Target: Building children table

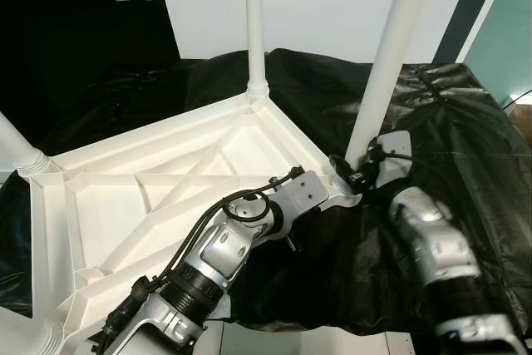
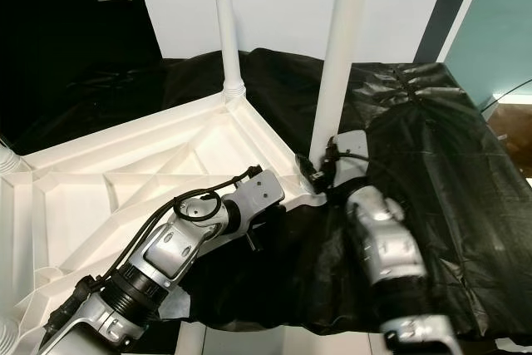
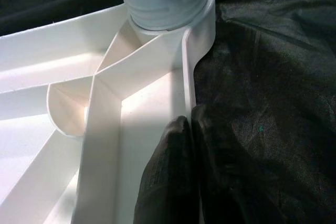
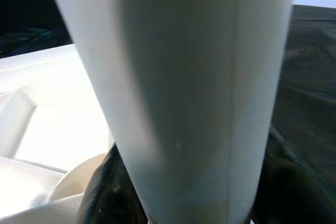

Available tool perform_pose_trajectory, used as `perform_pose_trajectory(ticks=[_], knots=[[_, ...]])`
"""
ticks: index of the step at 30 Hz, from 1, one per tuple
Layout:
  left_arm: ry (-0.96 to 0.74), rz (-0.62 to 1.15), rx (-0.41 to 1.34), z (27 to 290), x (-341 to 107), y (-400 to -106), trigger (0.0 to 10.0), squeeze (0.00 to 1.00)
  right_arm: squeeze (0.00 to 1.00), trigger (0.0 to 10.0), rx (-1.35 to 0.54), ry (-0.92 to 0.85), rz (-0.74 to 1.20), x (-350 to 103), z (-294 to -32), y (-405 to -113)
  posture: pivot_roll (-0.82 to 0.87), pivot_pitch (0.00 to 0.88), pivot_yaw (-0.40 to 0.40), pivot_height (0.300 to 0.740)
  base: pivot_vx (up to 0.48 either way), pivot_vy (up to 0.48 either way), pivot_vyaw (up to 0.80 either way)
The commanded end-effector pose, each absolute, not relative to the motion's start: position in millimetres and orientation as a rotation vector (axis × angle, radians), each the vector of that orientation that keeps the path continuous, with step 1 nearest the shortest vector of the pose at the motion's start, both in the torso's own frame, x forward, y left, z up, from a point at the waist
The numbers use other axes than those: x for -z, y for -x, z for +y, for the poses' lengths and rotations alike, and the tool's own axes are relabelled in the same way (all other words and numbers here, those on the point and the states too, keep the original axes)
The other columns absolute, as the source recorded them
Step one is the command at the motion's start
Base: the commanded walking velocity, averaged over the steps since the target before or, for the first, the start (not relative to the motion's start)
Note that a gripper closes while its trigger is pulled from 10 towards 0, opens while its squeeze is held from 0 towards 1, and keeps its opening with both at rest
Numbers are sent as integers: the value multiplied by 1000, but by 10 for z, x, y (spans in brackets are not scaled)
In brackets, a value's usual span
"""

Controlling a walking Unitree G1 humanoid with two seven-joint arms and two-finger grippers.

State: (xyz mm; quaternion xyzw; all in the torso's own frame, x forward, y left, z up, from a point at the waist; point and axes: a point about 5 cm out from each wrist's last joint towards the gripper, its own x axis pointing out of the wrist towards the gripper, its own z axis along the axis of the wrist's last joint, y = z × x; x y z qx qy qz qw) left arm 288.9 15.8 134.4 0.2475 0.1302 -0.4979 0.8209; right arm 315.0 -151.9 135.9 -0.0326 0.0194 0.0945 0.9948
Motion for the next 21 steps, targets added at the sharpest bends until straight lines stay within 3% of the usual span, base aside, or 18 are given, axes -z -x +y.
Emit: perform_pose_trajectory(ticks=[1, 3, 5, 8, 18, 19, 20, 21], knots=[[-537, 237, 1025, 175, -1410, -2901, 10000, 0, 0, 10000, -19, 37, 197, -1000, -1569, -3040, -68, 0, -2, 740, 0, 0, 0], [-540, 236, 1025, 178, -1411, -2901, 10000, 0, 0, 10000, 137, -23, 206, -951, -1511, -2967, -63, 0, -6, 740, 0, 0, 0], [-540, 236, 1026, 176, -1413, -2899, 10000, 0, 0, 10000, 171, -59, 224, -927, -1456, -2936, -60, 0, -9, 740, 0, 0, 0], [-541, 236, 1024, 173, -1406, -2897, 10000, 0, 0, 10000, 134, -102, 240, -916, -1326, -2918, -63, 0, -8, 740, 0, 0, 0], [-554, 229, 1026, 170, -1427, -2933, 10000, 0, 0, 10000, 173, -52, 179, -1028, -1388, -2933, -74, 0, 0, 740, 0, 0, 0], [-552, 228, 1026, 169, -1428, -2933, 10000, 0, 98, 10000, 168, -44, 172, -1038, -1385, -2935, -74, 0, 0, 740, 0, 0, 0], [-553, 232, 1015, 193, -1422, -2952, 10000, 0, 1000, 10000, 158, -22, 156, -1061, -1388, -2950, -79, 0, 1, 740, 0, 0, 0], [-553, 232, 1015, 193, -1422, -2952, 10000, 0, 1000, 10000, 158, -22, 156, -1061, -1388, -2950, -79, 0, 1, 740, 0, 0, 0]])
